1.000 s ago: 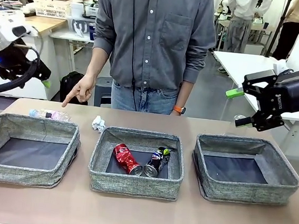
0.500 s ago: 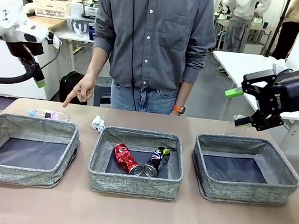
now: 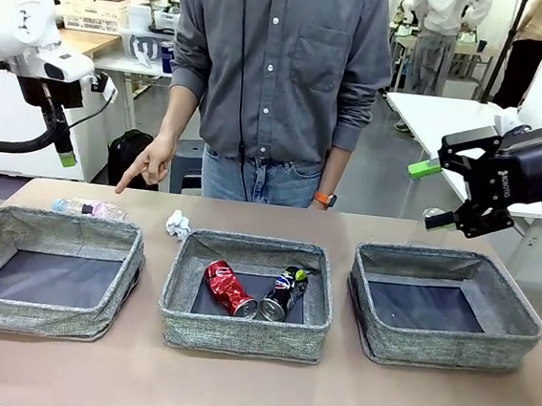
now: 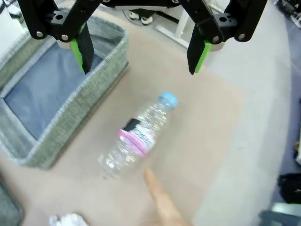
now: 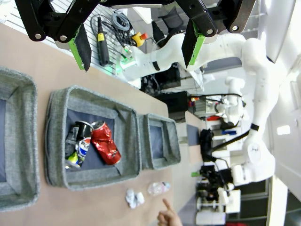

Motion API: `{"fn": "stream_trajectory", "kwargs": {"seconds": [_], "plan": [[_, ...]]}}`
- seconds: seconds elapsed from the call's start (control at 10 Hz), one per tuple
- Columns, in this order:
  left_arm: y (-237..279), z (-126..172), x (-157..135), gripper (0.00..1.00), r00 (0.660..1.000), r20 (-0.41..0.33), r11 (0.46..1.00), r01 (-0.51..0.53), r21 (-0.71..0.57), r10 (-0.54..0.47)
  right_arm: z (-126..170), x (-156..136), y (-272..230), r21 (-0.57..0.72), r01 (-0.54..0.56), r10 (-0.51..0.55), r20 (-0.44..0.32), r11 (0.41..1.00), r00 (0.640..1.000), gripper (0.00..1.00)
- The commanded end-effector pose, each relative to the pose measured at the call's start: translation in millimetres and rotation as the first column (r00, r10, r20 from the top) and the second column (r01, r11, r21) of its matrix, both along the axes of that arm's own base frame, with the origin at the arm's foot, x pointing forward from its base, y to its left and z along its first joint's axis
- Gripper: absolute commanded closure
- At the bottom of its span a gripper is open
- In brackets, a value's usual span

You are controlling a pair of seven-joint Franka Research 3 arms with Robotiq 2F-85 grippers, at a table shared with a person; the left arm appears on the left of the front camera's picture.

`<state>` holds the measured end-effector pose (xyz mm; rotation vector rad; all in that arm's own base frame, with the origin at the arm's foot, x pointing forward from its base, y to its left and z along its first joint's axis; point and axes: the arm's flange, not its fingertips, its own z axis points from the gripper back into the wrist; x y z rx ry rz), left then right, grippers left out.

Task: Sort the waste into the appropriate baskets.
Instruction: Pick up the waste item pointed out by the person.

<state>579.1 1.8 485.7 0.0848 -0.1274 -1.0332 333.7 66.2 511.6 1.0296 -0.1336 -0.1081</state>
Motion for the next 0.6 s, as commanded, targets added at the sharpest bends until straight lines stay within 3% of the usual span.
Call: {"fn": "stream_trajectory", "kwargs": {"seconds": [0.0,0.1,0.2,0.3,0.5], "plan": [[1,-6,-4,0.00,0.999,-0.045,1.000,0.003,0.002,-0.003,2,1,0,-0.001,-0.012,0.012,0.002,1.000,1.000,0.00],[5,-18,10,0.00,0.922,-0.106,0.928,0.368,-0.047,-0.371,2,1,0,-0.001,-0.012,0.012,0.002,1.000,1.000,0.00],[10,-27,12,0.00,0.882,-0.096,0.887,0.458,-0.062,-0.462,2,1,0,-0.001,-0.012,0.012,0.002,1.000,1.000,0.00],[13,-33,9,0.00,0.876,-0.080,0.879,0.475,-0.035,-0.477,2,1,0,-0.001,-0.012,0.012,0.002,1.000,1.000,0.00],[12,-50,10,0.00,0.831,-0.034,0.831,0.556,-0.012,-0.556,2,1,0,-0.001,-0.012,0.012,0.002,1.000,1.000,0.00]]}}
